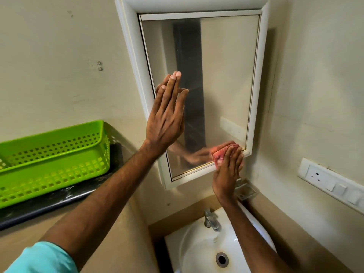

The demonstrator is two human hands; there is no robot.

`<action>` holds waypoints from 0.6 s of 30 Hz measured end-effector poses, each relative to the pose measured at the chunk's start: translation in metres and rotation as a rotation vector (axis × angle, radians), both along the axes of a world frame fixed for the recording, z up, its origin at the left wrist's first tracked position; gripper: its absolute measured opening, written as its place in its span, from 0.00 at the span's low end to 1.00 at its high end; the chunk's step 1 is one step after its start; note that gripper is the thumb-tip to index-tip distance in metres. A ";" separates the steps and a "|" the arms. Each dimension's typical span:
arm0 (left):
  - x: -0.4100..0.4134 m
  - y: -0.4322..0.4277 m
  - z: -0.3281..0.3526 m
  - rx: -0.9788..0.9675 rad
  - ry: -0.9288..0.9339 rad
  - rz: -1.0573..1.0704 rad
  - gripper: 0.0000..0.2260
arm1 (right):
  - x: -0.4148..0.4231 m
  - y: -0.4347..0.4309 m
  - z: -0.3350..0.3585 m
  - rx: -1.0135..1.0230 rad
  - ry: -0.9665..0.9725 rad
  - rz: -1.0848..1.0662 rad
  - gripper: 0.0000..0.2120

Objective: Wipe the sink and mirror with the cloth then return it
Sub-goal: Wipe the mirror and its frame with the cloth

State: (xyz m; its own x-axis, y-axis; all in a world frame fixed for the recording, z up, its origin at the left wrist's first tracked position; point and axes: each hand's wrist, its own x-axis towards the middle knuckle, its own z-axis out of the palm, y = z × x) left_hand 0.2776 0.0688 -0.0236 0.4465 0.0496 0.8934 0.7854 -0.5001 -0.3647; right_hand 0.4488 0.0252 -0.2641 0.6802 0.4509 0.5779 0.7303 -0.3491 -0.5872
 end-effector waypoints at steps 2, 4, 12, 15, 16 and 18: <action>0.000 -0.001 0.000 0.007 0.001 -0.002 0.22 | 0.017 -0.001 0.006 0.023 0.006 0.036 0.39; 0.000 -0.001 0.000 0.004 0.010 -0.005 0.23 | 0.046 0.001 0.020 0.077 0.112 0.032 0.34; 0.000 -0.001 -0.002 0.019 0.019 0.016 0.23 | 0.078 -0.002 0.037 0.315 0.579 0.045 0.27; 0.001 0.001 -0.002 0.003 0.033 0.016 0.24 | 0.042 -0.002 0.033 0.332 0.662 0.052 0.34; 0.001 0.001 -0.002 -0.003 0.036 0.019 0.24 | 0.030 -0.002 0.033 0.328 0.666 0.064 0.36; 0.001 0.000 -0.002 -0.012 0.035 0.017 0.24 | 0.010 -0.002 0.035 0.277 0.620 0.077 0.36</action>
